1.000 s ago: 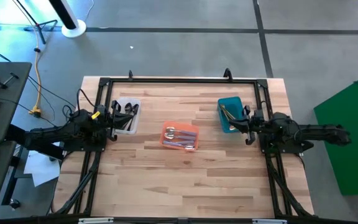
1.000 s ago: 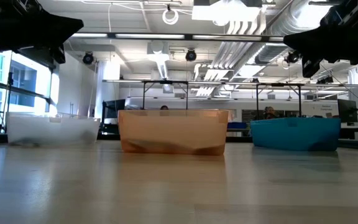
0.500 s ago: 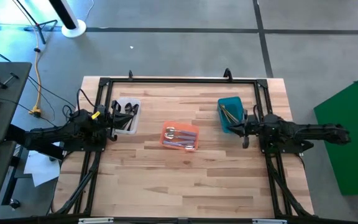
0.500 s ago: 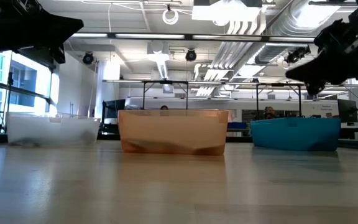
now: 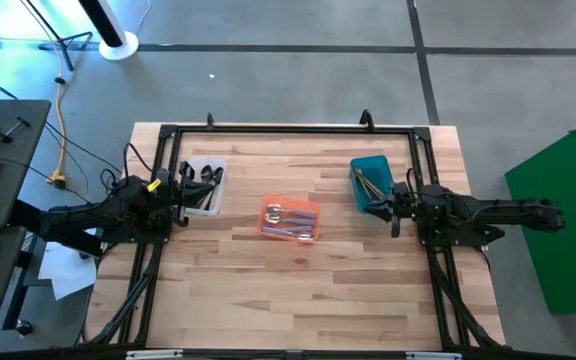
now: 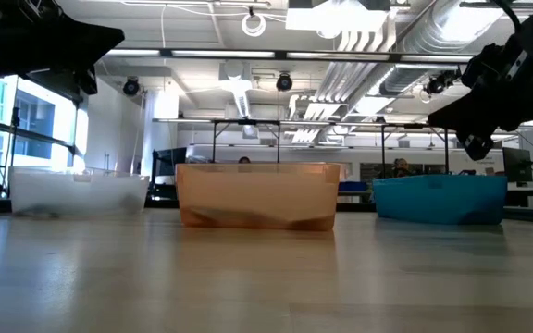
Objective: Sort silverware by color (type)
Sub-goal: Return to Home Position
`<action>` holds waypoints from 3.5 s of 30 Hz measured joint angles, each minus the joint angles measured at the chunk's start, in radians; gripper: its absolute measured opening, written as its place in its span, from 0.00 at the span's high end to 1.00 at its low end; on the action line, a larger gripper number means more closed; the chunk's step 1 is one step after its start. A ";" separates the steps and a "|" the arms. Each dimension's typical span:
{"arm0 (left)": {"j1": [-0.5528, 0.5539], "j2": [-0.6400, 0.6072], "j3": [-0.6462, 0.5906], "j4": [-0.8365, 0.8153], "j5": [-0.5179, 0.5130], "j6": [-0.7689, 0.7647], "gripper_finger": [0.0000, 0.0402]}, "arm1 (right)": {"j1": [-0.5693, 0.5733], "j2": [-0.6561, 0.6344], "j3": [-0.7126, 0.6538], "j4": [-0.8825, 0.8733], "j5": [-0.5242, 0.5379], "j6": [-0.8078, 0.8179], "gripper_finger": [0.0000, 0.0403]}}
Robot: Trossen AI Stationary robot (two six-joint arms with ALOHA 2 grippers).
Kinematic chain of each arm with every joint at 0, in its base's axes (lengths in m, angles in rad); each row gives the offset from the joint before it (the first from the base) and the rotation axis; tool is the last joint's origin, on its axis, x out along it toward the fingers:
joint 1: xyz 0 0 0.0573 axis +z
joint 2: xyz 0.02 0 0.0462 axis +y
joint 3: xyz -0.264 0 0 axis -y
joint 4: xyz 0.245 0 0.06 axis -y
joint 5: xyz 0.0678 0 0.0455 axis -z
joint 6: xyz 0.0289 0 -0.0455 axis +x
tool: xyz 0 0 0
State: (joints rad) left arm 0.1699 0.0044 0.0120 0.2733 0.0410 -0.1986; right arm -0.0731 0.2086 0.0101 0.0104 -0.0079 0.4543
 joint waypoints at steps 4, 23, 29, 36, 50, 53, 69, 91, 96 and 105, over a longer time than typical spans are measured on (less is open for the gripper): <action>0.000 0.000 0.000 0.000 0.000 0.000 1.00 | 0.000 0.000 0.000 -0.001 0.000 0.020 1.00; 0.000 0.000 0.000 0.000 0.000 0.000 1.00 | 0.002 -0.013 0.001 -0.003 0.000 0.017 1.00; 0.000 0.000 0.000 0.000 0.000 0.000 1.00 | 0.004 -0.067 0.001 -0.003 0.000 0.017 1.00; 0.000 -0.001 0.000 0.006 0.000 0.000 1.00 | 0.004 -0.199 0.001 -0.003 0.000 0.017 1.00; 0.000 -0.001 0.001 -0.001 0.000 0.000 1.00 | 0.002 -0.209 0.001 0.003 0.004 0.017 1.00; 0.000 -0.001 0.001 -0.001 0.000 0.000 1.00 | 0.002 -0.209 0.001 0.003 0.004 0.017 1.00; -0.001 0.004 0.001 -0.021 0.000 0.000 1.00 | 0.002 -0.197 0.001 0.000 0.004 0.017 1.00; -0.105 -0.001 0.000 -0.202 0.000 0.097 1.00 | 0.002 -0.196 0.001 -0.001 0.004 0.017 1.00; -0.091 -0.001 0.000 -0.254 -0.032 0.069 1.00 | 0.002 -0.196 0.001 -0.002 0.004 0.017 1.00; -0.091 -0.001 0.000 -0.267 -0.057 0.301 1.00 | 0.002 -0.196 0.001 -0.002 0.004 0.017 1.00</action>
State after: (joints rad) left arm 0.0792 0.0036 0.0120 0.0063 -0.0158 0.1026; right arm -0.0714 0.0124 0.0109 0.0086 -0.0036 0.4711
